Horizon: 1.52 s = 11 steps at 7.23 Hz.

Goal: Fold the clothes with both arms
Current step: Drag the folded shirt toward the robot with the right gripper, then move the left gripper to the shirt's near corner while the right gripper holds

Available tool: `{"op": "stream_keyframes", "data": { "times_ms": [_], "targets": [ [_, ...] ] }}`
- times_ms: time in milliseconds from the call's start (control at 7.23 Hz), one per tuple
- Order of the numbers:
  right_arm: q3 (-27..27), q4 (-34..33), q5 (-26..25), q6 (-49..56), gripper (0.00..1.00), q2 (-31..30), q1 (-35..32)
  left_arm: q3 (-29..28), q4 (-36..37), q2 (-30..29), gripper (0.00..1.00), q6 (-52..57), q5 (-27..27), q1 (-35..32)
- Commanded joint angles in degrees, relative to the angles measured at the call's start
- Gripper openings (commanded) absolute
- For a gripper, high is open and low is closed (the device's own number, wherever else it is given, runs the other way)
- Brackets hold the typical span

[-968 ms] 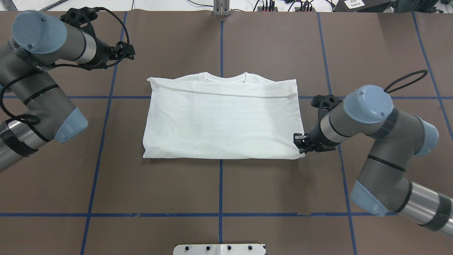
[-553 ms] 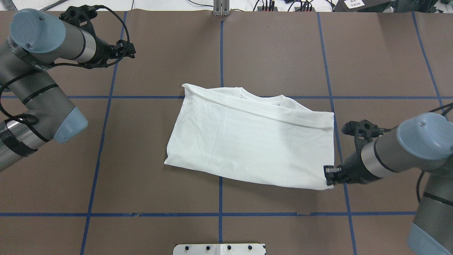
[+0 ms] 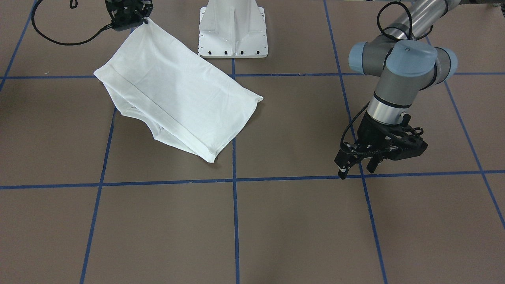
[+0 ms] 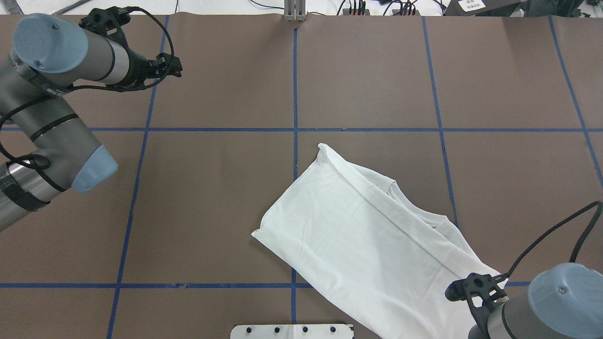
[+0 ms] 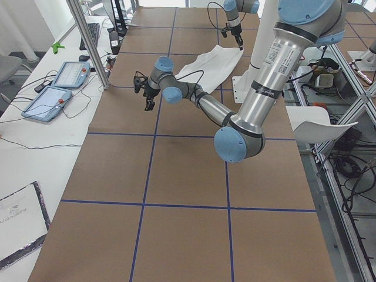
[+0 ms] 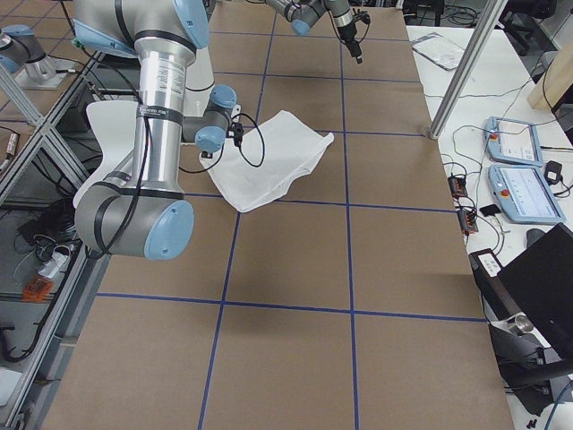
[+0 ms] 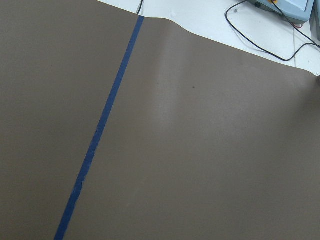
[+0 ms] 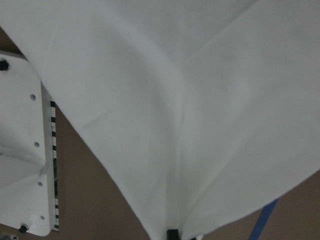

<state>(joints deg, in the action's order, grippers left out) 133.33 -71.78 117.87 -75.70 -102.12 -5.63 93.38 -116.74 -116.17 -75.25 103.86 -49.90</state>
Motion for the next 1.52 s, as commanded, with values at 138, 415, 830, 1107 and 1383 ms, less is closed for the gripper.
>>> {"op": "stream_keyframes", "data": {
  "times_ms": [138,415,830,1107,1383],
  "targets": [
    [0.2,0.0,-4.3,-0.1,1.00,2.1,-0.3,1.7,-0.1,0.5,0.98,0.1,0.7,2.3],
    [0.1,-0.1,-12.2,-0.1,1.00,7.4,-4.7,4.0,0.6,0.2,0.98,-0.5,1.9,8.5],
    [-0.5,-0.2,-14.3,1.7,1.00,8.8,-15.2,13.1,9.2,-0.6,0.98,-17.4,1.7,22.4],
    [-2.8,-1.1,-10.0,3.4,1.00,11.1,-22.0,13.1,9.2,-0.9,0.97,-27.1,0.6,31.5],
    [-2.8,-7.1,-9.8,3.4,1.00,15.0,-23.2,7.7,8.4,-4.8,0.96,-27.8,-3.1,32.9]
  ]
}}
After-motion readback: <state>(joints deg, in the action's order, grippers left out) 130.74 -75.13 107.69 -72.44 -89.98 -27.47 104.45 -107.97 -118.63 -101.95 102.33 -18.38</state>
